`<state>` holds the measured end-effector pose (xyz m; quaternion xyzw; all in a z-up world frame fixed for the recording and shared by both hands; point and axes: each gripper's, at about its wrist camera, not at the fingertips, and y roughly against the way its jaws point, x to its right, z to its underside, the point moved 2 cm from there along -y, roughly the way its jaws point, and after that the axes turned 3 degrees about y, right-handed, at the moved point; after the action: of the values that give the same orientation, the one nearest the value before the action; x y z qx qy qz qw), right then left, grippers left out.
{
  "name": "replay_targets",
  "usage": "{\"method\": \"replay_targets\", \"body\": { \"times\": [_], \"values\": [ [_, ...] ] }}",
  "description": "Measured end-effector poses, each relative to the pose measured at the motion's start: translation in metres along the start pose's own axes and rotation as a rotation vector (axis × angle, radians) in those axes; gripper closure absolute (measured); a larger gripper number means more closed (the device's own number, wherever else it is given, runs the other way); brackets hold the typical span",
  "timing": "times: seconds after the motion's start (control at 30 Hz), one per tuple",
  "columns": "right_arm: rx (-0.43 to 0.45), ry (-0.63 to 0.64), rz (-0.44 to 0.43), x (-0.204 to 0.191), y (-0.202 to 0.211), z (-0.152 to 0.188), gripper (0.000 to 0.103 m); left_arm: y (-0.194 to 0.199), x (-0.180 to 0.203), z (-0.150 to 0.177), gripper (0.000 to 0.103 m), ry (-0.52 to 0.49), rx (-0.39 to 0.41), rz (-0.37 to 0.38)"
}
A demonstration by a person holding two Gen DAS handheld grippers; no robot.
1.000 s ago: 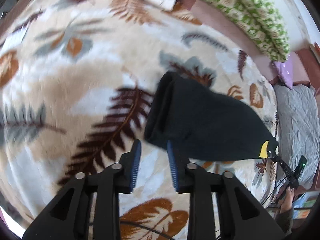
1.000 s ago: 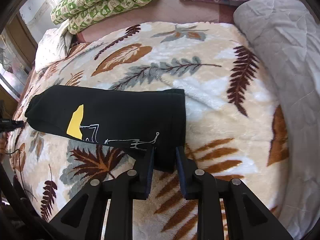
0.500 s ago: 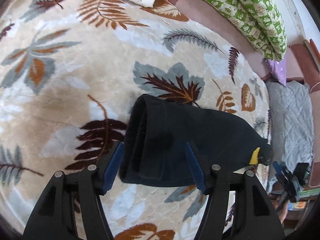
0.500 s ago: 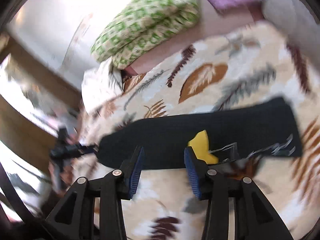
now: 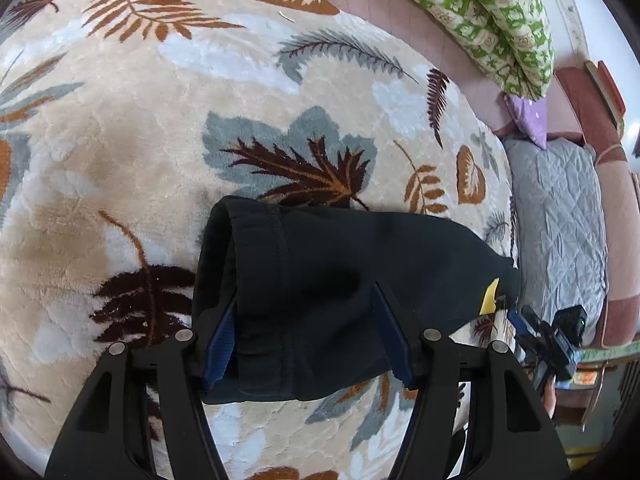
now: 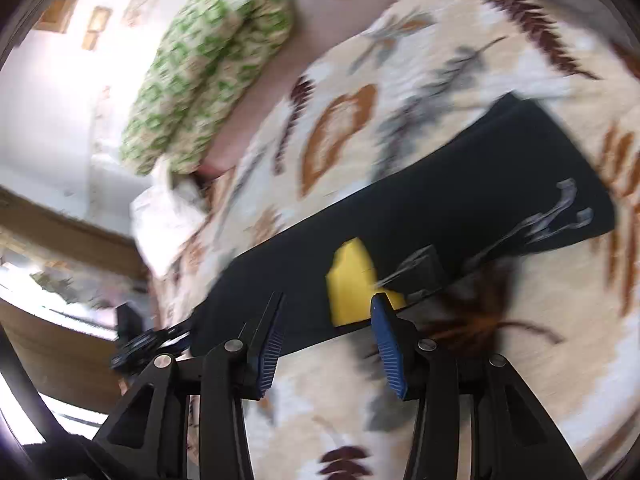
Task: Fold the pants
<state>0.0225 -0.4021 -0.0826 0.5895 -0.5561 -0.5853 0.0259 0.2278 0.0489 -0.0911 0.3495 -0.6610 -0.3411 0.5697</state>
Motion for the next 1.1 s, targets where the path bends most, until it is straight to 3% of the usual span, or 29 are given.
{"method": "replay_targets", "body": {
  "times": [0.13,0.23,0.33,0.4,0.43,0.57,0.77,0.83,0.9,0.93,0.97,1.1],
  "values": [
    [0.013,-0.006,0.041,0.019,0.018,-0.004,0.056,0.004,-0.002,0.008,0.04,-0.014,-0.025,0.046],
    [0.034,0.015,0.079,0.029,0.03,-0.008,0.055,0.002,0.001,0.02,0.04,-0.071,-0.045,0.033],
    [0.077,0.0,0.106,0.041,0.041,-0.017,0.055,0.005,0.004,0.028,0.04,-0.089,-0.006,0.005],
    [0.115,-0.006,0.146,0.051,0.051,-0.025,0.055,0.008,0.003,0.029,0.059,-0.063,0.026,-0.017],
    [0.132,-0.011,0.169,0.057,0.056,-0.029,0.054,0.008,0.002,0.029,0.078,-0.054,0.026,-0.061],
    [0.164,-0.031,0.234,0.079,0.065,-0.047,0.05,0.003,-0.004,0.03,0.077,-0.003,0.009,-0.078],
    [0.148,-0.008,0.204,0.088,0.046,-0.075,0.049,0.007,-0.007,0.031,0.077,0.026,-0.002,-0.089],
    [0.096,0.023,0.215,0.085,0.033,-0.082,0.051,0.007,-0.004,0.031,0.077,0.022,-0.002,-0.099],
    [0.052,0.069,0.236,0.081,0.023,-0.086,0.063,0.007,-0.003,0.031,0.077,0.03,0.003,-0.105],
    [0.029,0.109,0.26,0.076,0.018,-0.088,0.09,0.008,-0.004,0.031,0.077,0.042,0.011,-0.113],
    [0.015,0.163,0.312,0.07,0.016,-0.089,0.097,0.008,-0.005,0.03,0.078,0.052,0.017,-0.12],
    [0.013,0.284,0.344,0.043,0.017,-0.093,0.097,0.015,-0.006,0.029,0.079,0.085,0.046,-0.118]
  ]
}}
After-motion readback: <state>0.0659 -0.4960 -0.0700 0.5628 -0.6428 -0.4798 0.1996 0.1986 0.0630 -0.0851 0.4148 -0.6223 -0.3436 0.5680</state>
